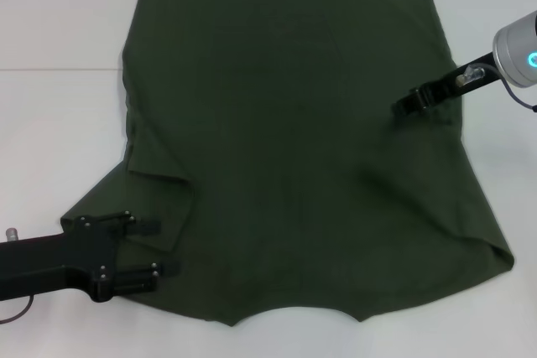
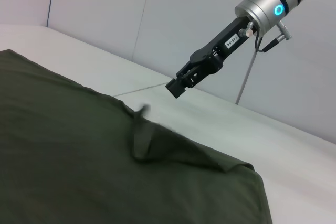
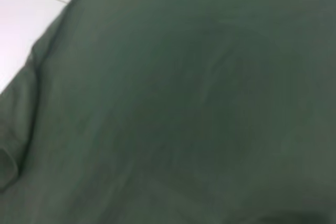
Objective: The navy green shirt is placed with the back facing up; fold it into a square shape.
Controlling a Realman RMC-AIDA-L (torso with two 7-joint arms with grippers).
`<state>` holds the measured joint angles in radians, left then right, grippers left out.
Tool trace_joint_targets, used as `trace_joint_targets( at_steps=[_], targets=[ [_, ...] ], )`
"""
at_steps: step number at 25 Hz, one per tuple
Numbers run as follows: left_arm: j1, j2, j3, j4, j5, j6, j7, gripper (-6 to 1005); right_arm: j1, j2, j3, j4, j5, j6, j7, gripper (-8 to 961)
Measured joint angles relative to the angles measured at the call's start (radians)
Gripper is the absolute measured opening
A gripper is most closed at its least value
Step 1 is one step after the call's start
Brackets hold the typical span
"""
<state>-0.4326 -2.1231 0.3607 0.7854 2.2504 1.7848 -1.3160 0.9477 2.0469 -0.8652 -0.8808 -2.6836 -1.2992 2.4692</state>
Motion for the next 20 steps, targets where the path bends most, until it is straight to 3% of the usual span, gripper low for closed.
trace_joint_targets(
  at_steps=[5,11,14,16,17,18,19,20],
  targets=[
    [0.000,0.000,0.000,0.000,0.000,-0.004,0.000,763,-0.018,-0.013,0.010,0.031,0.050,0.011,-0.014,204],
    [-0.009,0.010,-0.030,0.000,-0.009,0.004,-0.129,763,-0.102,-0.033,0.025,0.023,0.184,-0.012,-0.109,456],
    [-0.021,0.028,-0.068,0.000,-0.007,0.025,-0.267,763,-0.205,-0.041,0.056,0.020,0.354,-0.075,-0.291,704],
    [-0.022,0.040,-0.090,0.003,-0.003,0.044,-0.344,763,-0.278,-0.036,0.062,0.023,0.464,-0.111,-0.445,801],
    [-0.021,0.044,-0.100,0.008,-0.002,0.053,-0.378,763,-0.321,-0.026,0.062,0.028,0.525,-0.133,-0.547,849],
    [-0.016,0.054,-0.122,0.034,-0.001,0.079,-0.444,763,-0.390,-0.003,0.062,0.033,0.618,-0.159,-0.718,897],
    [-0.016,0.054,-0.122,0.034,-0.001,0.079,-0.444,763,-0.390,-0.003,0.062,0.033,0.618,-0.159,-0.718,898],
    [-0.016,0.054,-0.122,0.034,-0.001,0.079,-0.444,763,-0.429,0.015,0.063,0.034,0.663,-0.166,-0.815,899]
  ],
)
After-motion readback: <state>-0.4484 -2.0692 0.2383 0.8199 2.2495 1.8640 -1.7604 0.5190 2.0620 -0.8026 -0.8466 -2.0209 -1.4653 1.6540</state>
